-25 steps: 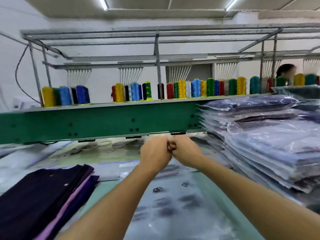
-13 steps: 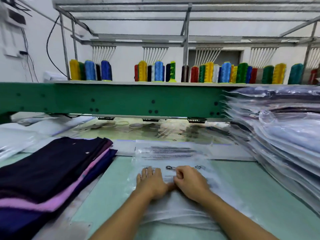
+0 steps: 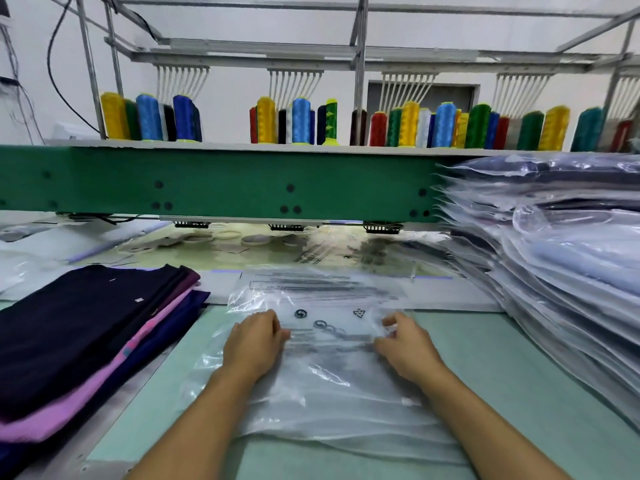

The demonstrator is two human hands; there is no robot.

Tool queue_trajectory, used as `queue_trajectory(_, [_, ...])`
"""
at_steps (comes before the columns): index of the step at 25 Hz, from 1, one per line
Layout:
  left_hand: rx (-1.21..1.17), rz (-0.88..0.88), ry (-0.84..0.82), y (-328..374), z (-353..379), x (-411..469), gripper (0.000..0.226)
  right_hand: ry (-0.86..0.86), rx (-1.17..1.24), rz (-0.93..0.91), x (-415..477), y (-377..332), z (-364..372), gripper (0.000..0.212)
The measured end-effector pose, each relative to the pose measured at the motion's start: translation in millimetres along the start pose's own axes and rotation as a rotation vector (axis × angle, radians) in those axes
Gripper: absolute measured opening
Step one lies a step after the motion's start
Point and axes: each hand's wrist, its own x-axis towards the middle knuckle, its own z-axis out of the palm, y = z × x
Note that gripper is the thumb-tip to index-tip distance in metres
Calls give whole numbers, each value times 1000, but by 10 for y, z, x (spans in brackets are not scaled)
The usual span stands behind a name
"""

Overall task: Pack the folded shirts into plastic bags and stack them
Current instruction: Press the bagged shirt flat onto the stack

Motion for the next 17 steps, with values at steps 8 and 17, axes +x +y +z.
queue_trajectory(8, [-136,467,-77,451,-111,-270,24,-52,384,1,8,-37,-12,27])
queue_trajectory(17, [-149,828,55,884,20,-569,20,3,839,153,38,-73,20,18])
